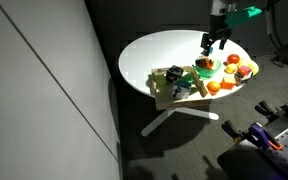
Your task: Put the dark green block on the tray
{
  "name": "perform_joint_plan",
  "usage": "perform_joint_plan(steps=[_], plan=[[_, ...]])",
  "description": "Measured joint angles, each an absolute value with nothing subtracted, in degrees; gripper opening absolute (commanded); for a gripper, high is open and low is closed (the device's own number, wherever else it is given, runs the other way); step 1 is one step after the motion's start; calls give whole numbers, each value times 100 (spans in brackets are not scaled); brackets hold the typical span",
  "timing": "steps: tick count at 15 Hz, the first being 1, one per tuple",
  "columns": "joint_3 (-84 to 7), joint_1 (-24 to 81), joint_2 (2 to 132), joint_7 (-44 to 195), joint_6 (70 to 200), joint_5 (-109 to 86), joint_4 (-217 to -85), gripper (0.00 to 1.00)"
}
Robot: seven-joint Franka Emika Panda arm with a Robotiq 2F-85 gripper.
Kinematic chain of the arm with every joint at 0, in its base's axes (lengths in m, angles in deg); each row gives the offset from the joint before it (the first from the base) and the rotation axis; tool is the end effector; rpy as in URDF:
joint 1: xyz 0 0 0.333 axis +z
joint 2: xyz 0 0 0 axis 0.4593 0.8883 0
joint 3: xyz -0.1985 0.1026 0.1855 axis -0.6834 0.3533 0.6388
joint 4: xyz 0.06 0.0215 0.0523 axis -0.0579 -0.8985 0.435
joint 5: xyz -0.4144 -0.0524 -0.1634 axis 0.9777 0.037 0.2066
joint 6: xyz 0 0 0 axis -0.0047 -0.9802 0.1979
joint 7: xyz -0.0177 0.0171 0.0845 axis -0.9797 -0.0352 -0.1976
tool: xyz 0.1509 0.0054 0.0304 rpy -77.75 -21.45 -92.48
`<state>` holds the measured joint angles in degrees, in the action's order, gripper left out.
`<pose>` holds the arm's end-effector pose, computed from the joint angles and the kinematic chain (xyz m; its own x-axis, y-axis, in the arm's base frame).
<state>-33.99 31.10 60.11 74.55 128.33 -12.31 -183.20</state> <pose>0.5707 0.0391 0.1913 0.9933 0.0082 -0.1151 0.0128 -0.9991 0.0394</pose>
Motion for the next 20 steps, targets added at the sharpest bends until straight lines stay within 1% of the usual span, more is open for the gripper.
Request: perform_joint_plan(steps=[5,14,20], plan=[[-3419,3102,5508,7424,12346,-1231,-18576,100],[-3409,3100,4322,7517,12337,-1379,-19385,100],[-3397,3100,3756,7609,12338,-1553,-19665,100]])
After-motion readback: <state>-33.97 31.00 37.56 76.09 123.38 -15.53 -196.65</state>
